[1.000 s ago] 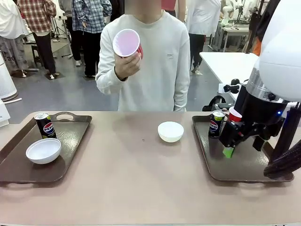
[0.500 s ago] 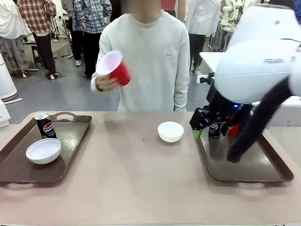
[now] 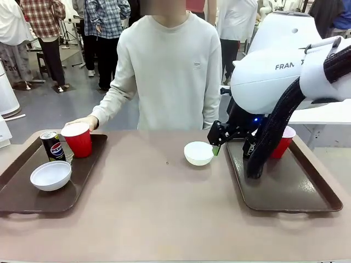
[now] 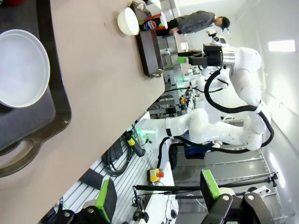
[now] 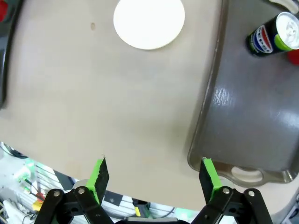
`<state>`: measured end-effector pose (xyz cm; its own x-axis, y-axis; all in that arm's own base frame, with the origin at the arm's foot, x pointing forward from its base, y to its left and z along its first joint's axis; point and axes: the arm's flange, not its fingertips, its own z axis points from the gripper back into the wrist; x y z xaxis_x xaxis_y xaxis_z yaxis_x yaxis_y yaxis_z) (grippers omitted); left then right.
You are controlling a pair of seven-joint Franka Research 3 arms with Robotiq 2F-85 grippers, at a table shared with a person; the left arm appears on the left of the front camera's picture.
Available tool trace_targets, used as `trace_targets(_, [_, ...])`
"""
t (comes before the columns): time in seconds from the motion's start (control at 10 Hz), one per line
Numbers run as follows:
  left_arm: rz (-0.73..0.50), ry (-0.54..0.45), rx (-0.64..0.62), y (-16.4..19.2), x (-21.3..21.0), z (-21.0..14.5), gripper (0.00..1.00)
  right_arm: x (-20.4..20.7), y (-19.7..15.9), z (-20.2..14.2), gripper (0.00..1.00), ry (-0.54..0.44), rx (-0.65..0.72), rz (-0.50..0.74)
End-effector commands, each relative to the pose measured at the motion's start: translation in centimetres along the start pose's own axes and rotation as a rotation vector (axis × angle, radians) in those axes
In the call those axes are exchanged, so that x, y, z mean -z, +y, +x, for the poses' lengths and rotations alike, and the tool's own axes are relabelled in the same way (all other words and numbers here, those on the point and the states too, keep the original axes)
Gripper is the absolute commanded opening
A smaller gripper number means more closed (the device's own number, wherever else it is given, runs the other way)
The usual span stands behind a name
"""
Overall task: Prepare tableware on both trays.
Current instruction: Pick up a Picnic Bowl from the table and place it on a Handle tray.
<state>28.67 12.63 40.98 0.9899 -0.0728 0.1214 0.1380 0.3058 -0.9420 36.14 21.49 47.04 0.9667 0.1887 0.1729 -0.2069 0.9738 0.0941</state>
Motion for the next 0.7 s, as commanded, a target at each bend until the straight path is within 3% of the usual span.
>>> trace_targets(0.0, [-0.015,-0.010,0.011,-0.2,-0.2,0.0,0.95,0.2,0.0,0.2,1.00,0.006,0.002,0.004])
trace_targets(0.1, [-0.015,-0.010,0.011,-0.2,-0.2,0.0,0.95,1.2,0.0,1.8,1.00,-0.061,0.064,0.012])
trace_targets(0.6, [-0.015,-0.010,0.011,-0.2,-0.2,0.0,0.95,8.4,2.5,12.8,1.00,-0.210,0.129,-0.083])
